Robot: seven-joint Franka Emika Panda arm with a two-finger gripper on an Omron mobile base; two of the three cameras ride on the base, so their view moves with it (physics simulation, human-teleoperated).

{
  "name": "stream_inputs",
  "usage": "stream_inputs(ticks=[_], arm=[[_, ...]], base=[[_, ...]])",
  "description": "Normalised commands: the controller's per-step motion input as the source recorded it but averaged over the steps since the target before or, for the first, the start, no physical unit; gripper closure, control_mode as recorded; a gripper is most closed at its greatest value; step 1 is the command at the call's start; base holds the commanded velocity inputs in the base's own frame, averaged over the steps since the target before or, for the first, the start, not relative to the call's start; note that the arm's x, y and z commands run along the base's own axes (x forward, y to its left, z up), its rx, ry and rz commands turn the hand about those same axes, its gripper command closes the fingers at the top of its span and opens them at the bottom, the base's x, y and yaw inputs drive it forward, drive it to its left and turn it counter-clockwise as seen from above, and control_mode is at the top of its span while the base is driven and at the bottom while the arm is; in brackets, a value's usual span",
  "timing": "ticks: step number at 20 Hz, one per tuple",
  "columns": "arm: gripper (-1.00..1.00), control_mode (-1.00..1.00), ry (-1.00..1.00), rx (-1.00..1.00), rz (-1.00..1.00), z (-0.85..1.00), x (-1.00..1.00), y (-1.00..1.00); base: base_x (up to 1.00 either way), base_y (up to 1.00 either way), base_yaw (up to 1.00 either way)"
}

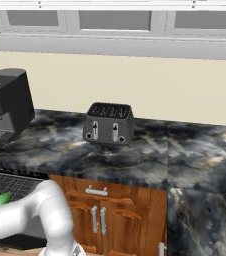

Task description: Pick up the cup and bowl from the counter, place them in the dishwasher, and close the dishwasher door.

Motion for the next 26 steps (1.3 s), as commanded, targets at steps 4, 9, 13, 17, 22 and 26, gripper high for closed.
stream_inputs(ticks=[4, 9, 13, 17, 22, 26], arm=[[1.0, -1.0, -0.11, -0.06, 0.0, 0.0, -0.76, 0.0], [1.0, -1.0, -0.1, 0.0, 0.0, 0.0, -0.69, -0.15], [1.0, -1.0, -0.08, 0.0, 0.0, -0.08, -0.39, -0.34], [1.0, -1.0, -0.05, 0.0, 0.0, -0.22, -0.18, -0.41], [1.0, -1.0, 0.0, 0.01, 0.0, -0.46, 0.0, -0.36], [1.0, -1.0, 0.0, 0.0, 0.02, -0.55, 0.0, -0.05]], base=[[0.0, 0.0, 0.0], [0.0, 0.0, 0.0], [0.0, 0.0, 0.0], [0.0, 0.0, 0.0], [0.0, 0.0, 0.0], [0.0, 0.0, 0.0]])
